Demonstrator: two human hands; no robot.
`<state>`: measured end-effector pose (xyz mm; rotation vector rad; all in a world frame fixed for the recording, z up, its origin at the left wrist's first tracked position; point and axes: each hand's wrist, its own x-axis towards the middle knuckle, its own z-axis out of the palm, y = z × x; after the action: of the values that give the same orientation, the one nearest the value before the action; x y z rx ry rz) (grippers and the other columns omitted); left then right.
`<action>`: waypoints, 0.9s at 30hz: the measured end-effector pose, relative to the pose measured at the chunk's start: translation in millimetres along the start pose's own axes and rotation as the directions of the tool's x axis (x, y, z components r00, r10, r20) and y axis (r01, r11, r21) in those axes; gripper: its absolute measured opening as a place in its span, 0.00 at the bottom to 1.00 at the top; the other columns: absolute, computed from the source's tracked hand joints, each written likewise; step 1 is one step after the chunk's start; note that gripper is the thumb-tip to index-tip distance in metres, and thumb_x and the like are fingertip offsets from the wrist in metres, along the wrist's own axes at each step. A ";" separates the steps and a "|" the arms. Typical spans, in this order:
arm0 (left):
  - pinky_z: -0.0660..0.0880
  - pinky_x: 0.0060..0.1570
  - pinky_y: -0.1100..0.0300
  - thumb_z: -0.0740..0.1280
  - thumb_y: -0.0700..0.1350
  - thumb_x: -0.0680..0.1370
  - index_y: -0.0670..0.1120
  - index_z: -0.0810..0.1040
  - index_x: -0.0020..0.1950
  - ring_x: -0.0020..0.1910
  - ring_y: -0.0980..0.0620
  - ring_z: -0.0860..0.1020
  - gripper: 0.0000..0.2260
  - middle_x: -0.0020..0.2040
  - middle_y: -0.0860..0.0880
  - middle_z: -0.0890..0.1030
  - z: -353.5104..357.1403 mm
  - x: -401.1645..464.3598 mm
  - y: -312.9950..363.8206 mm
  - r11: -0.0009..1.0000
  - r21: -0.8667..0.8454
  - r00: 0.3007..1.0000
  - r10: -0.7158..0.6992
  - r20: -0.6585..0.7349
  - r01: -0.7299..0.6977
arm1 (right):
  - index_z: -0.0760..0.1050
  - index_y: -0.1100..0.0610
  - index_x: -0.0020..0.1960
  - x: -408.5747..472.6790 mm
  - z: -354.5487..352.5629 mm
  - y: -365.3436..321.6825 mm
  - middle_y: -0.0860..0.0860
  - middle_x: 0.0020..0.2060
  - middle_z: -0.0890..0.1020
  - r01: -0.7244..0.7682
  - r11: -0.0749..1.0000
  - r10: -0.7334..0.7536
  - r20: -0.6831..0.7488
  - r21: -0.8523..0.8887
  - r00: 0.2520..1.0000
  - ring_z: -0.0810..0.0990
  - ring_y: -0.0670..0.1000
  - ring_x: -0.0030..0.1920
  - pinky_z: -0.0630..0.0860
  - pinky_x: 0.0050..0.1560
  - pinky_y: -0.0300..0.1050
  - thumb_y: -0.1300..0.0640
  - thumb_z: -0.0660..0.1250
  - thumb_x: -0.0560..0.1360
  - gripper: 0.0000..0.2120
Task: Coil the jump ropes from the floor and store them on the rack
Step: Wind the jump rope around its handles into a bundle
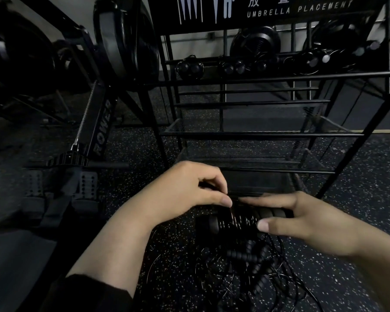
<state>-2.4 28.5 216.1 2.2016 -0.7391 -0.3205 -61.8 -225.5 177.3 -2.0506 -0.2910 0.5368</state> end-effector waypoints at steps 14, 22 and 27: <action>0.72 0.28 0.67 0.61 0.30 0.80 0.50 0.82 0.29 0.26 0.60 0.75 0.25 0.27 0.53 0.77 35.9 5.7 -7.5 0.731 -0.656 0.977 -0.209 0.047 0.188 | 0.78 0.49 0.68 -4.5 4.8 0.1 0.61 0.64 0.80 0.297 0.775 -0.234 -0.183 0.558 0.955 0.81 0.65 0.60 0.81 0.59 0.54 0.47 0.82 0.66 0.32; 0.52 0.25 0.61 0.55 0.41 0.86 0.43 0.67 0.42 0.26 0.56 0.57 0.13 0.30 0.52 0.65 52.3 17.3 0.8 0.683 -0.675 0.931 -0.363 0.017 0.279 | 0.77 0.45 0.69 2.0 7.8 -2.2 0.57 0.63 0.83 0.378 0.743 -0.120 -0.446 0.553 0.887 0.80 0.58 0.66 0.76 0.67 0.49 0.42 0.82 0.63 0.36; 0.51 0.30 0.56 0.63 0.40 0.82 0.45 0.69 0.43 0.26 0.57 0.60 0.09 0.34 0.51 0.70 53.6 14.5 7.0 0.640 -0.709 0.943 -0.315 0.111 0.297 | 0.73 0.41 0.71 3.9 10.6 -8.8 0.43 0.58 0.85 0.343 0.832 -0.050 -0.557 0.437 0.829 0.82 0.45 0.62 0.74 0.69 0.43 0.53 0.73 0.68 0.31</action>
<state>-17.4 -16.0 185.7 1.5392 -0.1430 -0.6373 -63.4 -211.4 179.2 -1.5205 -0.0211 -0.1016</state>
